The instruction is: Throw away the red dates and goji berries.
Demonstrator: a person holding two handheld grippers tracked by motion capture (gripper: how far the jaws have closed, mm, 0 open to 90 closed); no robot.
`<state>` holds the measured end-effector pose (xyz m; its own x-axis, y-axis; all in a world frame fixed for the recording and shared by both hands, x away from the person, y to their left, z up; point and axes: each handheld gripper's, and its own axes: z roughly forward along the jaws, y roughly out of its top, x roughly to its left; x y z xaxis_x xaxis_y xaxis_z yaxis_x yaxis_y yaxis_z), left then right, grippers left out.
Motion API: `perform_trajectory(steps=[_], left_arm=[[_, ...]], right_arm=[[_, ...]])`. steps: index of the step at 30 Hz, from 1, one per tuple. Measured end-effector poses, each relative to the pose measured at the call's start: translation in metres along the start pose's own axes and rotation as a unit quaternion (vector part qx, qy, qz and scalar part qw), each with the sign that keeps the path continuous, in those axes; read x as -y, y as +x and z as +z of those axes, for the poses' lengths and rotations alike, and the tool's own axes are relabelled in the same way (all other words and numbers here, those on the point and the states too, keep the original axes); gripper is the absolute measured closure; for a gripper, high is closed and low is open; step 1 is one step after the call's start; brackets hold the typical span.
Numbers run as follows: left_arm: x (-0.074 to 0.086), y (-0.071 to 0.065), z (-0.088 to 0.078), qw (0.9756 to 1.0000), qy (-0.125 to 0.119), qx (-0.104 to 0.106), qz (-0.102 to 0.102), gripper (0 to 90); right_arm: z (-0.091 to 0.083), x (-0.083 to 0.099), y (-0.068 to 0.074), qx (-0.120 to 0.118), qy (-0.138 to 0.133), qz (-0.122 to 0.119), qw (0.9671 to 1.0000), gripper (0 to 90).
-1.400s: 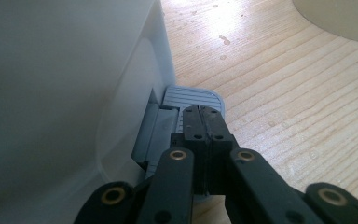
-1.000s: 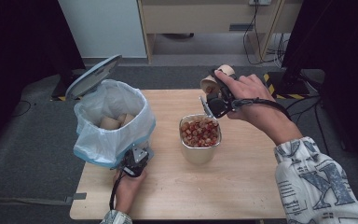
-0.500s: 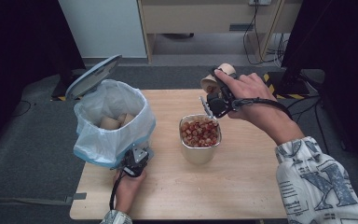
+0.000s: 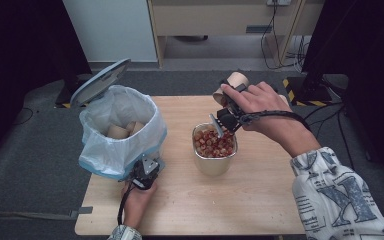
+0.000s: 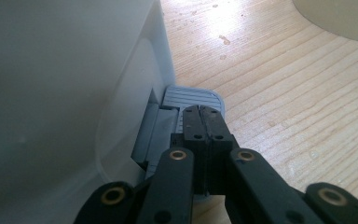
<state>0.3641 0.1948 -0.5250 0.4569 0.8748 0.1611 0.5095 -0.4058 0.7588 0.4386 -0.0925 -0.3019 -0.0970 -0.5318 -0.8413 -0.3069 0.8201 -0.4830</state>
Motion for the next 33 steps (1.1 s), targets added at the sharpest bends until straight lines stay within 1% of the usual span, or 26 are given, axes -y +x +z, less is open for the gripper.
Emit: perform_trajectory(steps=[2, 3, 11, 15, 17, 19, 20, 22, 23, 25, 26, 27, 28, 29, 30, 31, 32, 33], left_arm=[[0.000, 0.000, 0.000, 1.0000, 0.000, 0.000, 0.000, 89.0], [0.000, 0.000, 0.000, 1.0000, 0.000, 0.000, 0.001, 89.0], [0.000, 0.000, 0.000, 1.0000, 0.000, 0.000, 0.001, 89.0], [0.000, 0.000, 0.000, 1.0000, 0.000, 0.000, 0.000, 89.0], [0.000, 0.000, 0.000, 1.0000, 0.000, 0.000, 0.000, 89.0], [0.000, 0.000, 0.000, 1.0000, 0.000, 0.000, 0.000, 89.0], [0.000, 0.000, 0.000, 1.0000, 0.000, 0.001, 0.000, 89.0], [0.000, 0.000, 0.000, 1.0000, 0.000, 0.001, 0.000, 89.0], [0.000, 0.000, 0.000, 1.0000, 0.000, 0.001, 0.000, 89.0], [0.000, 0.000, 0.000, 1.0000, 0.000, 0.001, 0.000, 89.0], [0.000, 0.000, 0.000, 1.0000, 0.000, 0.000, 0.000, 89.0], [0.000, 0.000, 0.000, 1.0000, 0.000, 0.000, 0.000, 89.0], [0.000, 0.000, 0.000, 1.0000, 0.000, 0.000, 0.000, 89.0], [0.000, 0.000, 0.000, 1.0000, 0.000, 0.000, 0.000, 89.0], [0.000, 0.000, 0.000, 1.0000, 0.000, 0.000, 0.000, 89.0], [0.000, 0.000, 0.000, 1.0000, 0.000, 0.000, 0.000, 89.0], [0.000, 0.000, 0.000, 1.0000, 0.000, 0.000, 0.000, 89.0], [0.000, 0.000, 0.000, 1.0000, 0.000, 0.000, 0.001, 89.0]], right_arm=[[0.001, 0.001, 0.000, 0.001, 0.004, 0.000, 1.0000, 33.0], [0.001, 0.002, 0.000, 0.002, 0.005, 0.004, 1.0000, 33.0], [0.000, 0.003, -0.003, 0.006, 0.007, 0.006, 0.9999, 33.0], [-0.001, 0.005, -0.006, 0.014, 0.011, 0.018, 0.9997, 33.1], [0.002, 0.000, -0.001, 0.008, 0.010, 0.008, 0.9999, 33.1], [0.006, -0.009, 0.009, -0.003, 0.009, -0.019, 0.9998, 33.1], [0.008, -0.012, 0.011, -0.003, 0.006, -0.035, 0.9994, 33.1], [0.008, -0.014, 0.013, -0.007, 0.006, -0.035, 0.9993, 33.1], [0.008, -0.014, 0.012, -0.004, 0.006, -0.032, 0.9994, 33.1], [0.007, -0.012, 0.009, -0.002, 0.008, -0.029, 0.9996, 33.1], [0.006, -0.010, 0.009, -0.001, 0.007, -0.010, 0.9999, 33.1], [0.005, -0.010, 0.006, 0.002, 0.005, -0.018, 0.9998, 33.1], [0.004, -0.008, 0.004, 0.003, 0.006, -0.015, 0.9999, 33.1], [0.003, -0.007, 0.004, 0.006, 0.008, -0.004, 0.9999, 33.1], [0.002, -0.006, 0.002, 0.009, 0.008, -0.009, 0.9999, 33.1], [0.003, -0.007, 0.004, 0.010, 0.012, -0.004, 0.9999, 33.1], [0.005, -0.011, 0.007, 0.012, 0.015, -0.014, 0.9997, 33.1], [0.008, -0.018, 0.016, -0.001, 0.006, -0.042, 0.9991, 33.2]])
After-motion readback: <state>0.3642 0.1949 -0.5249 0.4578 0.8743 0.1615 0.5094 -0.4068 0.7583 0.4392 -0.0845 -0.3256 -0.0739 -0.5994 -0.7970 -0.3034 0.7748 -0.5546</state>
